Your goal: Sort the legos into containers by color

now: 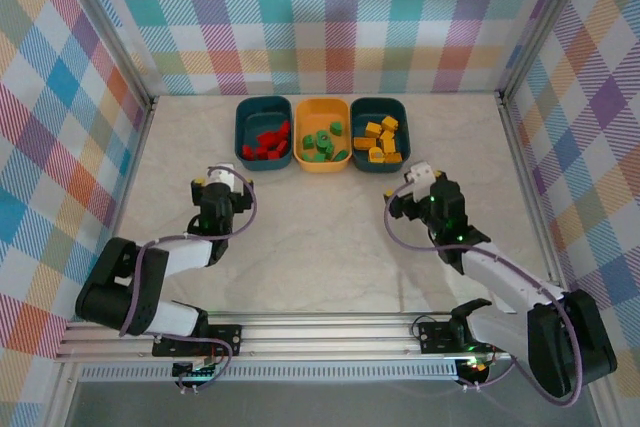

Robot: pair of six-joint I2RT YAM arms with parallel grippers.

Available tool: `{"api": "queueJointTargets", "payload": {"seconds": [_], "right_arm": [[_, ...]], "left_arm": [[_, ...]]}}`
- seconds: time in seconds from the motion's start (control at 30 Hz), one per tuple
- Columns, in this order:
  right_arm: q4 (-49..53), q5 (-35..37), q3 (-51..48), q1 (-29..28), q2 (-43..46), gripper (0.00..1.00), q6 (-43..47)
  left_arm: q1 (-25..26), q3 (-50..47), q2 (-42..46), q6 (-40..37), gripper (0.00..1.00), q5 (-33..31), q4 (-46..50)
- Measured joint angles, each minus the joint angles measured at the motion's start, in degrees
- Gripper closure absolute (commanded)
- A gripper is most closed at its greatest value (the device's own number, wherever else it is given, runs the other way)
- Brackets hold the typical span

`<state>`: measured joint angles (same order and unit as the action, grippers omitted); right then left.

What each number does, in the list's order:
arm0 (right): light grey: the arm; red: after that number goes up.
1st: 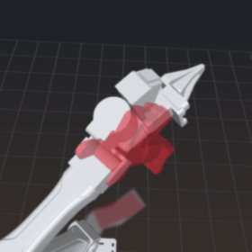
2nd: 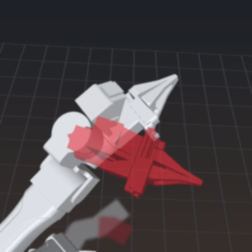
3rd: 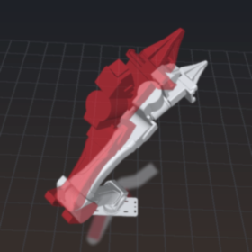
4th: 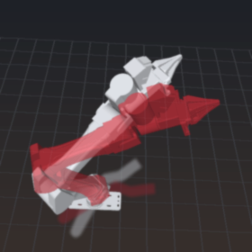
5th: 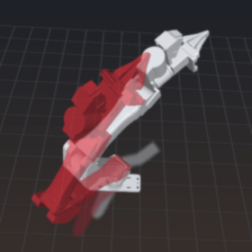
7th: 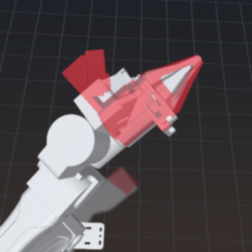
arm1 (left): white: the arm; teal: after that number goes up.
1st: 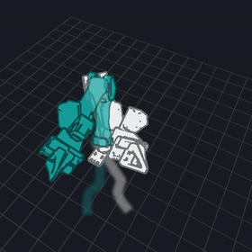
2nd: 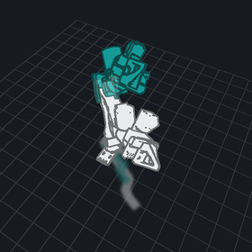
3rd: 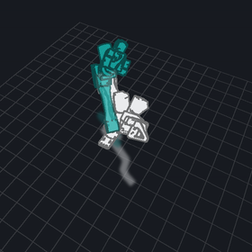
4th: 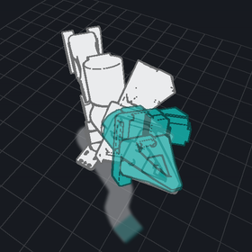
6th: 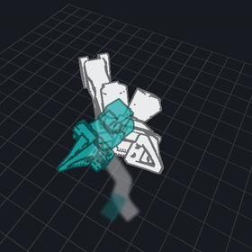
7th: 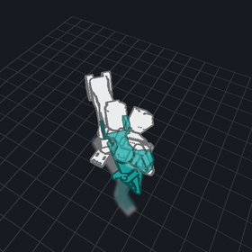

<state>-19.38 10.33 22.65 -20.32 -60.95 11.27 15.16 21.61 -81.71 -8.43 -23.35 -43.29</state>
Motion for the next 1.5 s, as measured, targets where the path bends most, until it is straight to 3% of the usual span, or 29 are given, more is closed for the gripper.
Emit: {"api": "queueJointTargets", "payload": {"seconds": [0.17, 0.3, 0.5, 0.63, 0.77, 1.5], "right_arm": [[-14.2, -0.1, -10.8, 7.3, -2.9, 0.00, -1.6], [-22.4, -1.1, -12.6, 10.6, -9.0, 0.00, -2.1], [-40.8, -1.8, -9.9, 12.7, -27.7, 0.00, -4.0], [-33.5, -4.1, -4.5, 16.7, -28.5, 0.00, -7.8], [-32.7, -6.5, 0.2, 21.2, -27.8, 0.00, -10.9], [-28.9, -8.9, 0.3, 20.0, -27.7, 0.00, -12.1]], "left_arm": [[-4.0, -3.4, -5.4, 2.6, 0.00, 2.4, -6.6], [-6.8, -2.4, -7.9, 5.0, 0.00, 2.8, -7.2], [-8.5, 0.5, -7.9, 7.5, 0.00, 4.9, -6.3], [-8.6, 0.5, -7.9, 7.8, 0.00, 5.5, -5.8], [-8.6, 0.6, -7.9, 7.8, 0.00, 5.8, -5.4], [-8.6, 0.6, -7.9, 8.0, 0.00, 6.0, -4.7]]}}
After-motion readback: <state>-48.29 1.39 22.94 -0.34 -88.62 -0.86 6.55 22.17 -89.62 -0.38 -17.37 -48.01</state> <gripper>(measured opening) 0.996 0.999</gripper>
